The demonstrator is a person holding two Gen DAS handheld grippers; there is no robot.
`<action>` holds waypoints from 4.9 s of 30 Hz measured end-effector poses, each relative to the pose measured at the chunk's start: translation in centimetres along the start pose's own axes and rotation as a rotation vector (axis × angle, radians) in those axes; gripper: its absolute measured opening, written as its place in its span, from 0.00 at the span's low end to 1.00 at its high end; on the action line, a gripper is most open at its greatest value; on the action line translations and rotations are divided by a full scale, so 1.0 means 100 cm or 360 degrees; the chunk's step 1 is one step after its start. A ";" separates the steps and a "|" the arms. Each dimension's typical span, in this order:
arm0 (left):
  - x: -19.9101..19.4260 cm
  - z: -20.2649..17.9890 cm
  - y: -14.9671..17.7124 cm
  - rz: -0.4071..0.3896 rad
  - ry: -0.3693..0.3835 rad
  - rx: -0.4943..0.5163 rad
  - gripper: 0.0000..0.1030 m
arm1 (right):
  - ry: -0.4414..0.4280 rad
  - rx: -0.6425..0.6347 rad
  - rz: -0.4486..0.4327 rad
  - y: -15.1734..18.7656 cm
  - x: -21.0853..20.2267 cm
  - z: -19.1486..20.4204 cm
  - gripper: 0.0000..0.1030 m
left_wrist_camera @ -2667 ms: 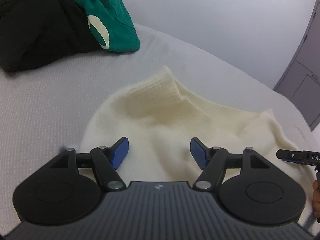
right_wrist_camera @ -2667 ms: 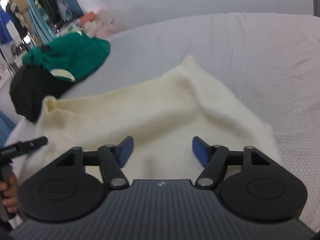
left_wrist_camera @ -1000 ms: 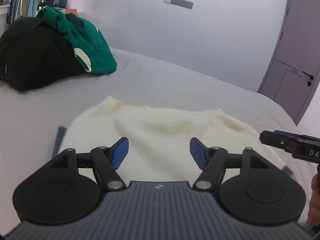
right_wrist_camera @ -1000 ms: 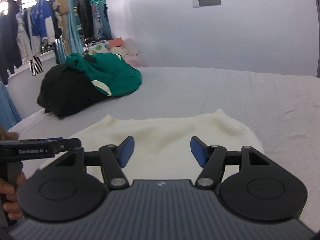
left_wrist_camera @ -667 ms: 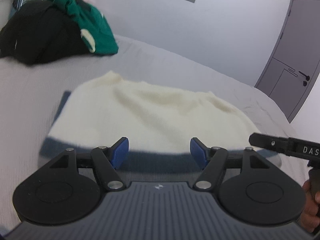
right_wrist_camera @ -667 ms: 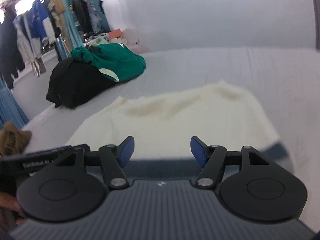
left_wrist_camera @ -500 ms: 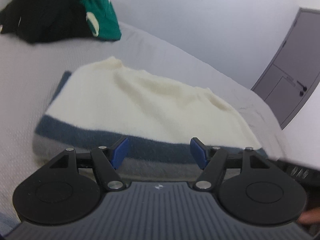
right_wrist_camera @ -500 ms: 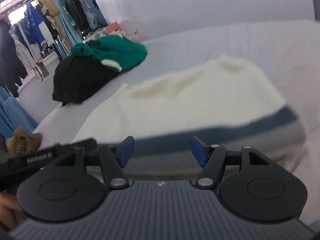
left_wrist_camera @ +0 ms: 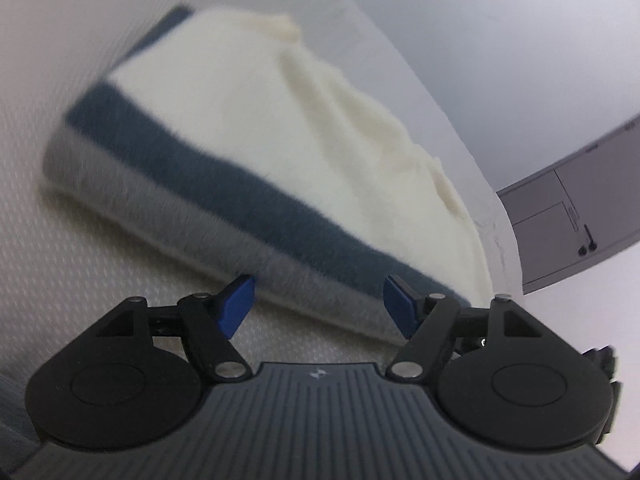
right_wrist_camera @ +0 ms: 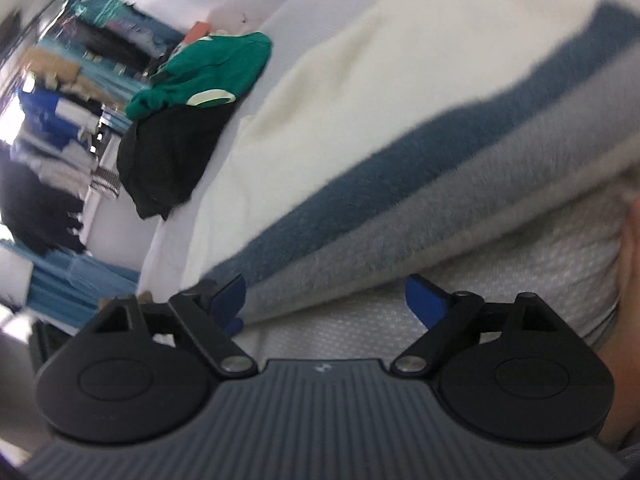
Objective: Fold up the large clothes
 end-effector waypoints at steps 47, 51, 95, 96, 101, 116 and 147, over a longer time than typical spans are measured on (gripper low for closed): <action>-0.051 0.042 -0.047 -0.0406 0.0066 -0.0424 0.41 | 0.0124 0.0384 -0.0624 -0.057 -0.065 -0.044 0.38; -0.069 0.028 -0.050 -0.0411 0.0107 -0.0363 0.41 | 0.0109 0.0322 -0.0613 -0.057 -0.081 -0.033 0.38; -0.016 -0.031 -0.134 -0.0314 -0.0119 0.0061 0.47 | 0.0156 0.0367 -0.0430 -0.167 -0.017 -0.023 0.44; -0.011 -0.029 -0.136 -0.0316 -0.0111 0.0084 0.48 | 0.0148 0.0366 -0.0425 -0.169 -0.012 -0.026 0.44; 0.004 -0.021 -0.133 -0.0326 -0.0068 0.0134 0.48 | 0.0103 0.0411 -0.0403 -0.179 0.009 -0.050 0.44; -0.021 -0.026 -0.111 -0.0308 0.0050 0.0153 0.59 | 0.0001 0.0385 -0.0361 -0.190 0.011 -0.062 0.47; -0.006 -0.055 -0.070 -0.0427 -0.0419 0.0860 0.81 | 0.0498 -0.0732 -0.0406 -0.189 0.038 -0.035 0.68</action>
Point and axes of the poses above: each gripper's, at about its wrist camera, not at the fingertips, and x roughly the way its jaws point, z to its left, y to its underside, the point moved 8 cm from there along x, roughly the way its jaws point, and after that the axes turned 1 degree about z, right-handed, at the moved point
